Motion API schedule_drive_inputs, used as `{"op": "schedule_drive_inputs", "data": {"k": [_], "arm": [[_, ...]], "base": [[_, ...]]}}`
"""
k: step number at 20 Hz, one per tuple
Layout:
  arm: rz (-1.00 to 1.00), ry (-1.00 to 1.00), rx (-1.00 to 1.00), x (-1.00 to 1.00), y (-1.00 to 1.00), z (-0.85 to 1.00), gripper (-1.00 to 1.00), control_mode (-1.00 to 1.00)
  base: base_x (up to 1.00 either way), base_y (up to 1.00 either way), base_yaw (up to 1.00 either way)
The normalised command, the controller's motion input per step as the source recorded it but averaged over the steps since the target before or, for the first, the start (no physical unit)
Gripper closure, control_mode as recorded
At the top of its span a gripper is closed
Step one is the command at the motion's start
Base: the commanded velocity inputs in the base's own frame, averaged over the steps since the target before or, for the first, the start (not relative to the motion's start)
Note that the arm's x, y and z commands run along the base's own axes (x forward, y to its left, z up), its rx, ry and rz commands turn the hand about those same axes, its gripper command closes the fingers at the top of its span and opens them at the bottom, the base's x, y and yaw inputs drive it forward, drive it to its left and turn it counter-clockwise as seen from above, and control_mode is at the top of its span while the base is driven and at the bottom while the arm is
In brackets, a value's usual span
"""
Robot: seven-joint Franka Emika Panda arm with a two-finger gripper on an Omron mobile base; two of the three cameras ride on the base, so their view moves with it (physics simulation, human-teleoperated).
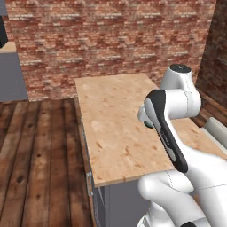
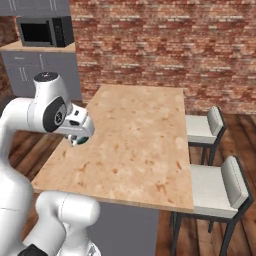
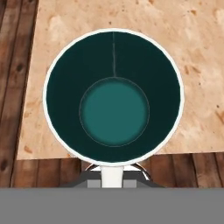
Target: Clear the mugs and bowl far away from the sink.
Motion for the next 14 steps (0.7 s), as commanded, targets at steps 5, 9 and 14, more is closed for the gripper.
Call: {"op": "schedule_drive_inputs", "data": {"k": [5, 9, 14], "arm": [[0.03, 0.0, 0.0, 0.51, 0.0, -0.47, 1.0, -1.0], [0.04, 0.0, 0.0, 0.49, 0.0, -0.39, 1.0, -1.0], [0.03, -0.01, 0.0, 0.46, 0.0, -0.23, 1.0, -1.0]], "base": [[0.0, 0.0, 0.0], [0.0, 0.0, 0.0], [0.0, 0.0, 0.0]]}}
